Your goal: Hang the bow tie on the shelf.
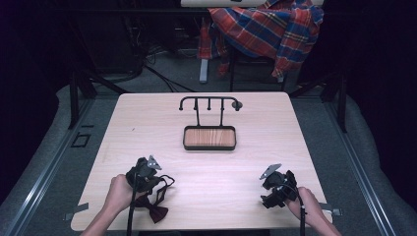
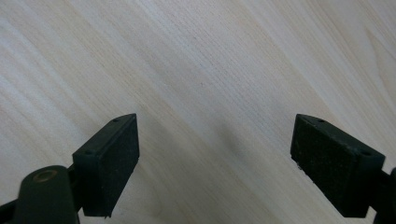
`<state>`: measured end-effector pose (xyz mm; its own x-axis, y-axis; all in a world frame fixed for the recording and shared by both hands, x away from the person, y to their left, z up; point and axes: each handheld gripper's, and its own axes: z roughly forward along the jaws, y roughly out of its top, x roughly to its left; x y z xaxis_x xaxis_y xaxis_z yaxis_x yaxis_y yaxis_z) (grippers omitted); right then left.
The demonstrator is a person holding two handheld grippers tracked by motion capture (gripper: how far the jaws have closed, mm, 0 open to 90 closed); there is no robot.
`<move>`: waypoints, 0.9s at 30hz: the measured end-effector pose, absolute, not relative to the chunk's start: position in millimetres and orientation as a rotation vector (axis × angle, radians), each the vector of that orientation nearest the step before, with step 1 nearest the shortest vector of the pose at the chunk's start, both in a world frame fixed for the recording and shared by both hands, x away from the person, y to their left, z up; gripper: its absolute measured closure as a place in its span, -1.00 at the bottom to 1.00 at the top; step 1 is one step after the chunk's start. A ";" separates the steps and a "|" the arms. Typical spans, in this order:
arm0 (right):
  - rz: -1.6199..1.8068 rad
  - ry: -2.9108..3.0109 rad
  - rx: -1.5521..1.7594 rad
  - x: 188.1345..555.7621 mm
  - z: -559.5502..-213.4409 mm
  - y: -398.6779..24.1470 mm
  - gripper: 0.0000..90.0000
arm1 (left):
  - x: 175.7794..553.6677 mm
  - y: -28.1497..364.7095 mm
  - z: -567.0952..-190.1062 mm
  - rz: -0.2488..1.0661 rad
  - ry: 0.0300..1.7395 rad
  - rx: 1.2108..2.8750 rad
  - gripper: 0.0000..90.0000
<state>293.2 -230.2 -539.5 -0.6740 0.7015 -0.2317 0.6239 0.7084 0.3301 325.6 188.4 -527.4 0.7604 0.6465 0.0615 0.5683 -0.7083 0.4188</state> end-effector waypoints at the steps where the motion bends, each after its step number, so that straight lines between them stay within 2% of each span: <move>1: 0.319 2.576 1.035 293.2 -539.5 -230.2 -0.66 | 325.6 188.4 -527.4 0.287 0.929 2.580 0.97; 27: 0.325 2.579 1.034 293.8 -540.1 -229.9 -0.66 | 308.0 196.7 -495.8 0.376 0.895 2.432 0.98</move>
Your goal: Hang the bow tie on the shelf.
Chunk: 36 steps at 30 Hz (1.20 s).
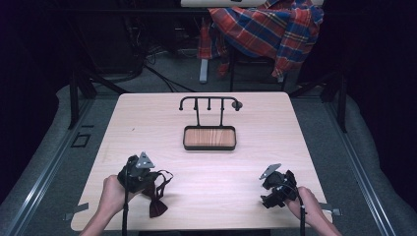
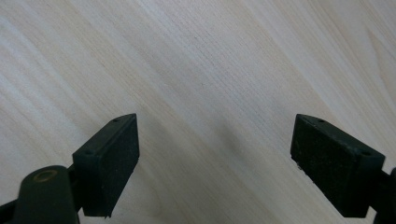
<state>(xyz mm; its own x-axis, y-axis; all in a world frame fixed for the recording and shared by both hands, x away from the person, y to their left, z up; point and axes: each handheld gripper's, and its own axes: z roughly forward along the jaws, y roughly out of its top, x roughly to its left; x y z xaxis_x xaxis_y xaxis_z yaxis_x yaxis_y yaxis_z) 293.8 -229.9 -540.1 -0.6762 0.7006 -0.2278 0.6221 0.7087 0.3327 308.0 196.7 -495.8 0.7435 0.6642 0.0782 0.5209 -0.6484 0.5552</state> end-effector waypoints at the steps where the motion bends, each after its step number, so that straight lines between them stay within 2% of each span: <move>1: 0.328 2.579 1.034 293.7 -540.1 -229.8 -0.66 | 307.7 196.6 -494.6 0.388 0.893 2.428 0.98; 36: 0.337 2.570 1.050 294.0 -541.9 -230.6 -0.66 | 318.1 190.2 -462.1 0.505 0.881 2.300 0.98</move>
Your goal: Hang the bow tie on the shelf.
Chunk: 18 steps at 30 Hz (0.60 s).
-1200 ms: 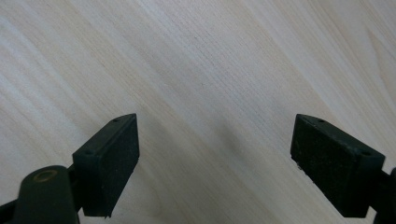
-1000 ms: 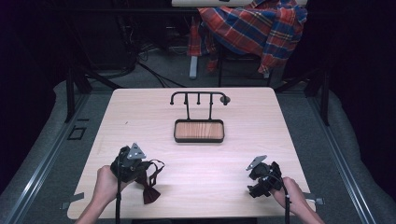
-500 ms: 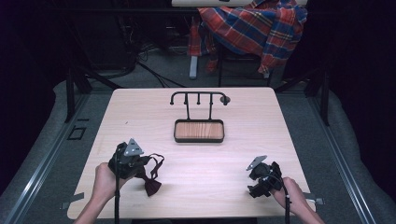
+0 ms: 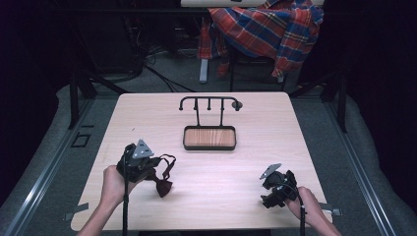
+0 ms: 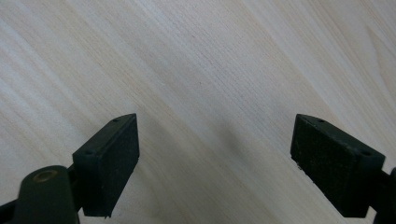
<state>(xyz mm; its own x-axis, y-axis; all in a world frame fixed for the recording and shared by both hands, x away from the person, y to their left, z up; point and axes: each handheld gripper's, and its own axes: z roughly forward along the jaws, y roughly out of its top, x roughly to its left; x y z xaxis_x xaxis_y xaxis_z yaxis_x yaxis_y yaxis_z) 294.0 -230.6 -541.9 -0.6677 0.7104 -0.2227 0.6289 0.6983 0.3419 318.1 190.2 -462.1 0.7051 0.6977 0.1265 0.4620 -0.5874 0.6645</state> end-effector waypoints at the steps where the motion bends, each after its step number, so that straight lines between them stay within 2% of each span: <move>1: 0.339 2.570 1.050 294.0 -542.0 -230.5 -0.66 | 319.0 190.1 -461.6 0.504 0.884 2.294 0.98; 18: 0.314 2.580 1.044 294.1 -541.5 -231.2 -0.66 | 332.5 184.1 -450.3 0.539 0.875 2.263 0.98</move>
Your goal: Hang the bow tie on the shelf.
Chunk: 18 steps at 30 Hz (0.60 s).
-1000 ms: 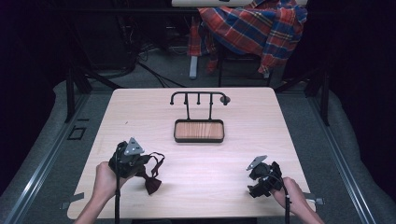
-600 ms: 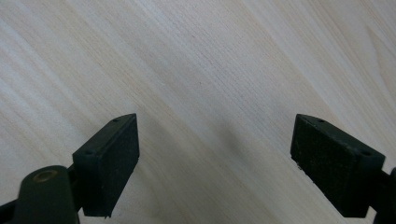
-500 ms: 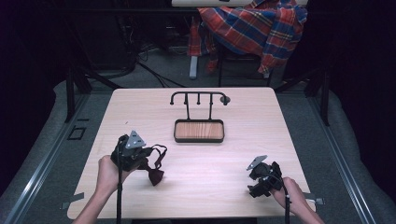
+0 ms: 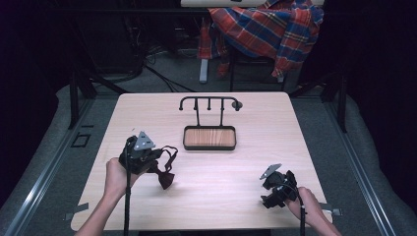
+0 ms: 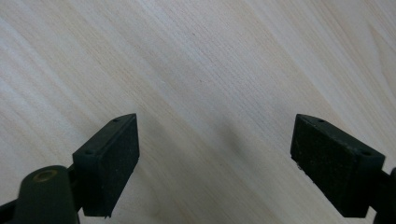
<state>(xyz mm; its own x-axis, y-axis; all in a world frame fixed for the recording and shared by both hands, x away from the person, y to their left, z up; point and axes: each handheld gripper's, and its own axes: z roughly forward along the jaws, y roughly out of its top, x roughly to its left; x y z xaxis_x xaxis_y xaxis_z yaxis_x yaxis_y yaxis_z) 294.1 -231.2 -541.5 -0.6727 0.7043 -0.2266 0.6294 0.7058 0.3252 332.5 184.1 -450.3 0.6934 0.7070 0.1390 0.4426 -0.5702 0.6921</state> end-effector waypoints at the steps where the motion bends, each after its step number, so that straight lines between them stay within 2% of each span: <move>1: 0.312 2.580 1.043 294.1 -541.3 -231.2 -0.66 | 333.2 183.6 -449.6 0.541 0.875 2.261 0.98; 18: 0.331 2.569 1.017 291.0 -538.6 -230.9 -0.66 | 352.8 172.4 -443.7 0.576 0.869 2.271 0.98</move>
<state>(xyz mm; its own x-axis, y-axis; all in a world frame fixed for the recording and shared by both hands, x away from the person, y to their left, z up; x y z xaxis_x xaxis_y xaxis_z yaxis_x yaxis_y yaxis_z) 291.0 -230.9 -538.6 -0.6776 0.6951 -0.2401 0.6117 0.7140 0.3407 352.8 172.4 -443.7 0.6867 0.7071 0.1687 0.4308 -0.5828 0.6890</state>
